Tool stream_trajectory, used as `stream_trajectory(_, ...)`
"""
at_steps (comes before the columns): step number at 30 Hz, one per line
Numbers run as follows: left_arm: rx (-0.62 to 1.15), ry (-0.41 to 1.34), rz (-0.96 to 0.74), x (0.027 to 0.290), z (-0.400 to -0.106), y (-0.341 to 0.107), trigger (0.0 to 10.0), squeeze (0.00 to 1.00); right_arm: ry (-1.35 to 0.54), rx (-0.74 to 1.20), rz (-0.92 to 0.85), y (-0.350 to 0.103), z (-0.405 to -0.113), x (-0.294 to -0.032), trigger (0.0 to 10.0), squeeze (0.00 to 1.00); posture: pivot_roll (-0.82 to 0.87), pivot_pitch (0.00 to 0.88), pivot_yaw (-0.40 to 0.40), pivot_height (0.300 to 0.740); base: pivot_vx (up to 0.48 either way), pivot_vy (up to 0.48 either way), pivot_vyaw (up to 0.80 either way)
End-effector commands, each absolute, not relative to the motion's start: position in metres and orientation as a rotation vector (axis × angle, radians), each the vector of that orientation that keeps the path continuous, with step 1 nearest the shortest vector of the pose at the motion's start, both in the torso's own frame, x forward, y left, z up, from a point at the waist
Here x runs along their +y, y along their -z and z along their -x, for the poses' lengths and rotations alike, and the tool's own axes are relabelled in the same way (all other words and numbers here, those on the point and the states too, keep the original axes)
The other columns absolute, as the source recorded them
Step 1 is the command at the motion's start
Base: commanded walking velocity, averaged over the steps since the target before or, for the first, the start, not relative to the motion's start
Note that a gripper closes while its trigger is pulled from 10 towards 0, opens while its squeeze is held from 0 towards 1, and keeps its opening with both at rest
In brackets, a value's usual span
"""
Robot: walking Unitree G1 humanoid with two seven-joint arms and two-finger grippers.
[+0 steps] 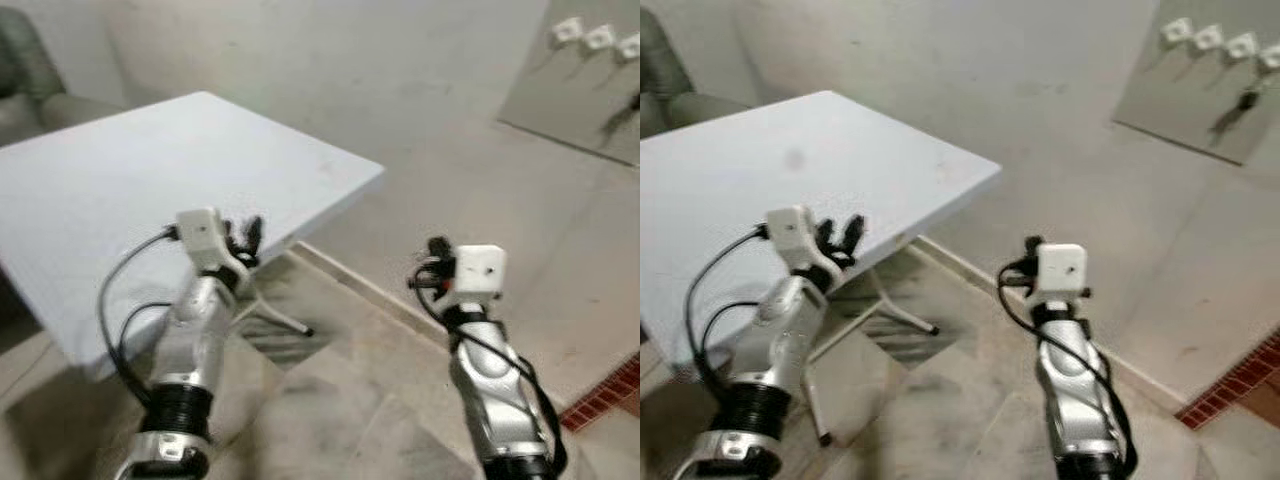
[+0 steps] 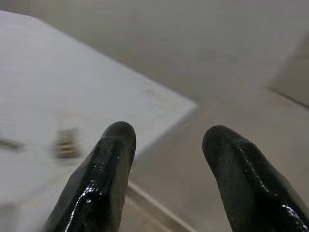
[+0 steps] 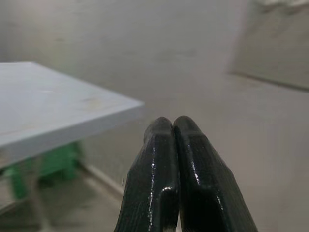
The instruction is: Hang keys on a hook
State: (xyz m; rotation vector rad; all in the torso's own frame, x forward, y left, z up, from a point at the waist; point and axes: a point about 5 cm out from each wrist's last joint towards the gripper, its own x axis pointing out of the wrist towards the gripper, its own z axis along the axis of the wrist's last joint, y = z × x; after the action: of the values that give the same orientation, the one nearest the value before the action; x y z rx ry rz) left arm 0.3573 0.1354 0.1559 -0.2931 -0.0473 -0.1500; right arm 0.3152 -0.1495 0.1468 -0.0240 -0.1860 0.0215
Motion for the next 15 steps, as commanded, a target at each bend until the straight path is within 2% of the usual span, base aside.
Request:
stream_trajectory(1, -0.049, 0.148, 0.282, 0.1372, -0.3589, -0.1586, 10.0, 0.0, -0.037, -0.198, 0.023, -0.1501, -0.3161, -0.145, 10.0, 0.0, 0.01, 0.0, -0.024, 0.74, 0.0, 0.0, -0.76)
stream_trajectory(15, -0.052, 0.153, 0.282, 0.1351, -0.3589, -0.1595, 10.0, 0.0, -0.037, -0.201, 0.031, -0.152, -0.3163, -0.1472, 10.0, 0.0, 0.01, 0.0, -0.028, 0.74, 0.0, 0.0, -0.77)
